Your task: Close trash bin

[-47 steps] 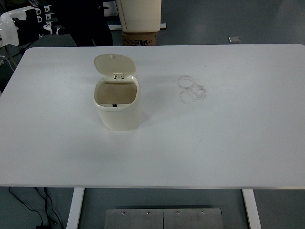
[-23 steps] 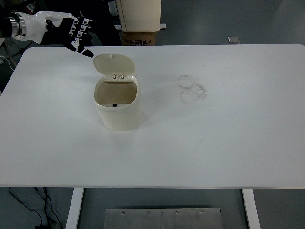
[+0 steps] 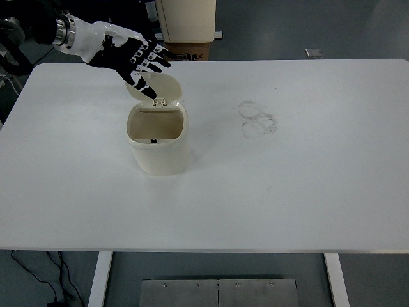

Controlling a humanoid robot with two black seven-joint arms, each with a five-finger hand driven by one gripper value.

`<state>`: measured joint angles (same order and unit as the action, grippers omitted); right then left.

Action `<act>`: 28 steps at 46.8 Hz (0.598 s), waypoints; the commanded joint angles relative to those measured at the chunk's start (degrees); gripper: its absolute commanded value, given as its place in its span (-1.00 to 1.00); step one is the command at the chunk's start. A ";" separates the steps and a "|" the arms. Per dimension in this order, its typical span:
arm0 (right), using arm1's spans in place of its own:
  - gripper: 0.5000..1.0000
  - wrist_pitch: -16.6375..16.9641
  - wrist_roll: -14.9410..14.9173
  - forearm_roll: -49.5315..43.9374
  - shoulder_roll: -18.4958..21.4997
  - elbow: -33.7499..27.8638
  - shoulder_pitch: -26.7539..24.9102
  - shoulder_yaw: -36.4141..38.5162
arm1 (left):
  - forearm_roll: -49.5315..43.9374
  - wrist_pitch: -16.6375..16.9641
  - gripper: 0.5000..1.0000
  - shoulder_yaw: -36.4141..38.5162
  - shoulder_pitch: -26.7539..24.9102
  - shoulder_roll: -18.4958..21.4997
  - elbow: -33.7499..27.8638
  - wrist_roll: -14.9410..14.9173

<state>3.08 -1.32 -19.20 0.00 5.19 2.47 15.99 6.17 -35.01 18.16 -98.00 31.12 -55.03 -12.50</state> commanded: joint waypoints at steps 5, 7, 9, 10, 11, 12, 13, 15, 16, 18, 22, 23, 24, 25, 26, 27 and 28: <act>0.97 0.00 0.00 -0.05 0.00 0.00 -0.01 0.00 | -0.01 0.01 1.00 2.67 -2.28 -0.10 -1.57 -2.53; 0.97 0.00 -0.09 -0.05 0.00 0.00 -0.01 0.00 | -0.01 0.01 1.00 3.46 -2.98 -0.27 -2.10 -2.53; 0.97 0.00 -0.09 -0.05 0.00 0.00 -0.01 0.00 | -0.01 0.01 1.00 3.99 -3.77 -0.45 -2.71 -2.62; 0.97 0.00 0.00 -0.05 0.00 0.00 -0.01 0.00 | -0.01 0.01 1.00 4.17 -4.12 -0.53 -2.98 -2.71; 0.97 0.00 0.00 0.04 0.00 0.00 -0.01 0.00 | -0.01 0.01 1.00 4.34 -4.47 -0.54 -3.33 -3.06; 0.97 0.00 0.00 -0.05 0.00 0.00 -0.01 0.00 | -0.01 0.01 1.00 4.61 -4.91 -0.54 -3.68 -3.41; 0.97 0.00 0.00 -0.05 0.00 0.00 -0.01 0.00 | -0.01 0.01 1.00 4.87 -5.18 -0.54 -4.03 -3.93; 0.97 0.00 0.00 -0.05 0.00 0.00 -0.01 0.00 | -0.01 0.01 1.00 5.40 -5.71 -0.54 -4.56 -4.99; 0.97 0.00 0.00 0.04 0.00 0.00 -0.01 0.00 | -0.01 0.01 1.00 5.57 -5.88 -0.54 -4.82 -5.43; 0.97 0.00 0.00 0.04 0.00 0.00 -0.01 0.00 | -0.01 0.01 1.00 5.84 -6.23 -0.62 -5.44 -6.22; 0.97 0.00 0.00 -0.05 0.00 0.00 -0.01 0.00 | -0.01 0.01 1.00 6.01 -6.41 -0.62 -7.02 -7.19; 0.97 0.00 0.00 -0.05 0.00 0.00 -0.01 0.00 | -0.01 0.01 1.00 6.01 -6.50 -0.62 -7.46 -7.37; 0.97 0.00 0.00 -0.05 0.00 0.00 -0.01 0.00 | -0.01 0.01 1.00 6.01 -6.59 -0.62 -7.98 -7.54; 0.97 0.00 0.00 0.04 0.00 0.00 -0.01 0.00 | -0.01 0.01 1.00 6.10 -6.67 -0.62 -8.34 -7.89; 0.97 0.00 0.00 0.04 0.00 0.00 -0.01 0.00 | -0.01 0.01 1.00 6.10 -6.76 -0.62 -8.60 -8.16; 0.97 0.00 0.00 -0.05 0.00 0.00 -0.01 0.00 | -0.01 0.01 1.00 6.19 -6.76 -0.62 -8.95 -8.42; 0.97 0.00 0.00 -0.05 0.00 0.00 -0.01 0.00 | -0.01 0.01 1.00 6.28 -6.85 -0.62 -9.13 -8.68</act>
<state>3.08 -1.33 -19.21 0.00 5.19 2.46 16.00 6.14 -35.00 24.25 -104.70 30.49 -63.45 -20.50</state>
